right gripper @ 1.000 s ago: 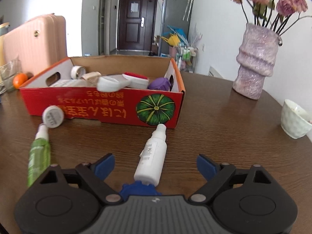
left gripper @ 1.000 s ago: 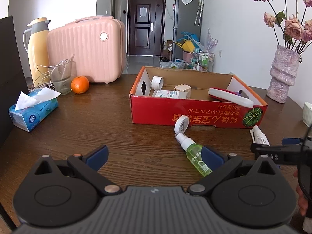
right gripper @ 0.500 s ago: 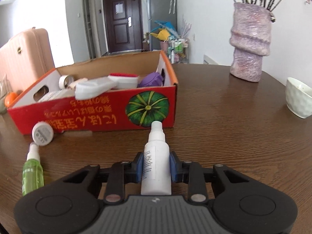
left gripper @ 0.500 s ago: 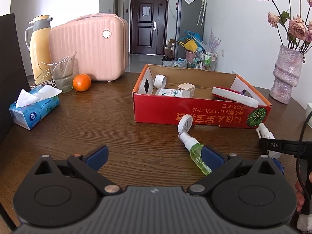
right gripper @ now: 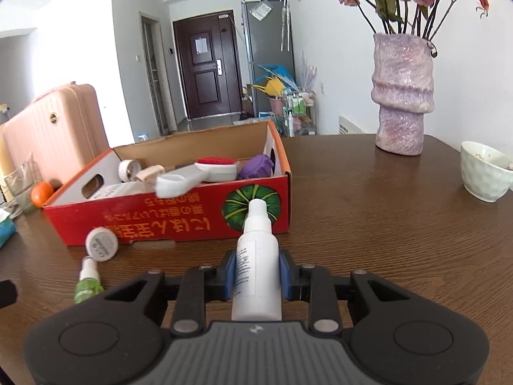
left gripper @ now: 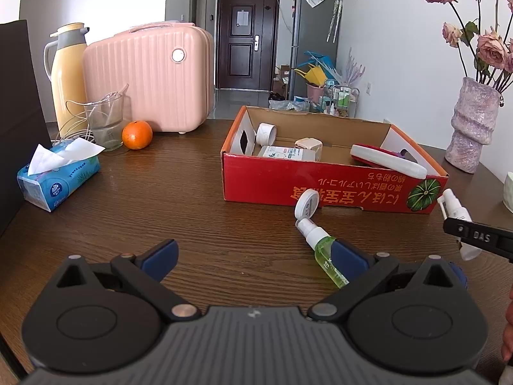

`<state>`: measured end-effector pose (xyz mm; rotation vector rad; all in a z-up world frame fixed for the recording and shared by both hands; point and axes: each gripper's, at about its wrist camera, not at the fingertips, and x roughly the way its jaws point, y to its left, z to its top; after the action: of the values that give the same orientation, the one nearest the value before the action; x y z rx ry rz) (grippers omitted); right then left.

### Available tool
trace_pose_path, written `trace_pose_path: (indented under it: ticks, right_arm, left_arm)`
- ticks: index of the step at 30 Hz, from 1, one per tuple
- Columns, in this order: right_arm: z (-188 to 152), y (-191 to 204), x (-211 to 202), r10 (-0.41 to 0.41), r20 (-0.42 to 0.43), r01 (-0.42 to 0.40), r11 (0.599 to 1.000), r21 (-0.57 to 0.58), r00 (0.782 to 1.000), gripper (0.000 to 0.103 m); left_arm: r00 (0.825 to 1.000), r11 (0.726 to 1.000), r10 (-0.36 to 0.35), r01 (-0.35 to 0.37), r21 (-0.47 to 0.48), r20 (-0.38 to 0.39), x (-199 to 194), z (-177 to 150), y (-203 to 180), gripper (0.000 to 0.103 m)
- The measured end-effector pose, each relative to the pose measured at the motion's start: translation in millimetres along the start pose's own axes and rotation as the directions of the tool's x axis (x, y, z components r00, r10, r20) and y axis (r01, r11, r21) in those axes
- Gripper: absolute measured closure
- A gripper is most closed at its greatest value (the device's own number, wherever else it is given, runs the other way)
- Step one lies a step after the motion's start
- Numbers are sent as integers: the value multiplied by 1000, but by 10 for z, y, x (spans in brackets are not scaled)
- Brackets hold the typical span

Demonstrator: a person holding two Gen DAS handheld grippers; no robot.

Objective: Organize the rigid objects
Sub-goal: 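Grasp the small white round container with the left tool while the right tool holds the white spray bottle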

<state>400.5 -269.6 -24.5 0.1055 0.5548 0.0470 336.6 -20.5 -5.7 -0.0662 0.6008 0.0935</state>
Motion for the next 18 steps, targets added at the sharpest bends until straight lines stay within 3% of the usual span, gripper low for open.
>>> trace_pose_path:
  ticks: [18]
  right_arm:
    - [-150, 31, -504, 60, 76, -60, 998, -7, 995, 76]
  left_arm:
    - [1000, 1000, 4, -4, -4, 1, -3, -7, 4, 0]
